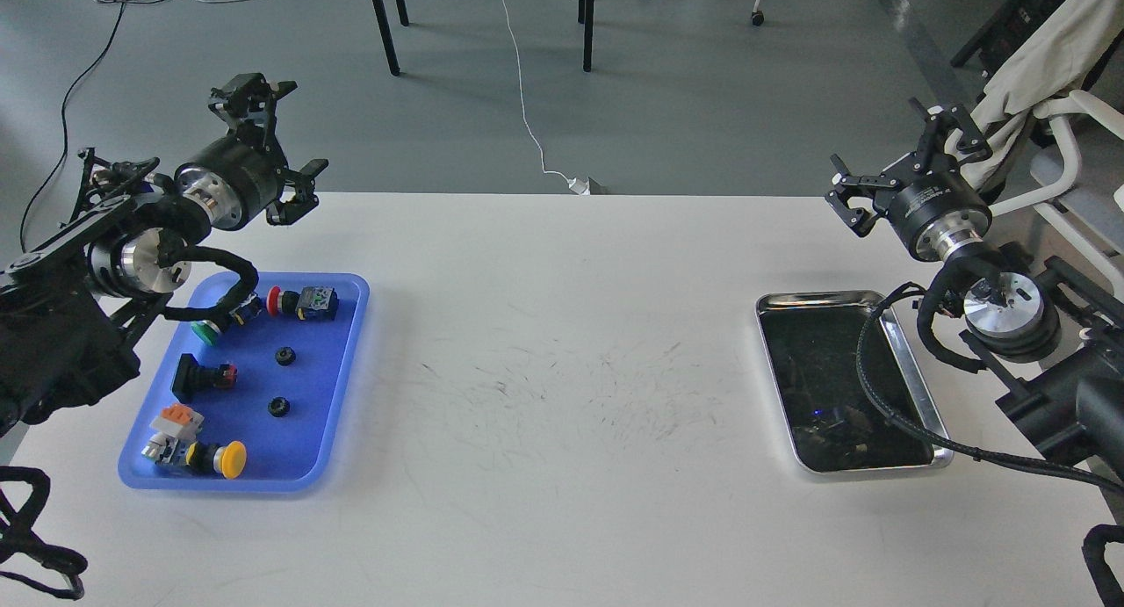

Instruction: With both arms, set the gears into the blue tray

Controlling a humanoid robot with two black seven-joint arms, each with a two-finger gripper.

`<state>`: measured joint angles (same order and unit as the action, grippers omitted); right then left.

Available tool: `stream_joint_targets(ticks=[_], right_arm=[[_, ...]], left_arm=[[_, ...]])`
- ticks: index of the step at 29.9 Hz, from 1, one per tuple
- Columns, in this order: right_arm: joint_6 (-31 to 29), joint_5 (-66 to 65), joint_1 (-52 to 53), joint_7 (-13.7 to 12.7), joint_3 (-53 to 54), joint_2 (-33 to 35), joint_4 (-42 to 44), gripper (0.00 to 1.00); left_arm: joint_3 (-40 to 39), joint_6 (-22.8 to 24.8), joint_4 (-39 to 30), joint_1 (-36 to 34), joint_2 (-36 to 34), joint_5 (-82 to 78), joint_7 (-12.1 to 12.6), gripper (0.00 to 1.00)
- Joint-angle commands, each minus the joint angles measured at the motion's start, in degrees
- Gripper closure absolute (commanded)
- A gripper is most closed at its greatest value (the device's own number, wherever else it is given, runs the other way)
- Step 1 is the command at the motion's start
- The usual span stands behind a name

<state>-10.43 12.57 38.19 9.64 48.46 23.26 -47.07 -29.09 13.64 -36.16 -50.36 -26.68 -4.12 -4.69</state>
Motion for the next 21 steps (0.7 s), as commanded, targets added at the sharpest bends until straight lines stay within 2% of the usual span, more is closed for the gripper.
stream_joint_targets(ticks=[1,17,21], right_arm=[[0.1,0.0,-0.7,0.1,1.3,0.0,-1.0,0.01],[0.5,0.0,-1.1,0.6,3.0,0.5,-1.6,0.01],[0.6,0.0,-1.2,0.6,3.0,-0.1,-1.5,0.01]], left_arm=[[-0.3,-0.1,-0.1,0.2,-0.4,0.1,-0.1,0.01],[-0.7,-0.5,0.3,-0.2,-0.6,0.2,-0.1,0.01],[-1.8,-0.6,0.3,-0.3,-0.8,1.1,0.6,0.01]])
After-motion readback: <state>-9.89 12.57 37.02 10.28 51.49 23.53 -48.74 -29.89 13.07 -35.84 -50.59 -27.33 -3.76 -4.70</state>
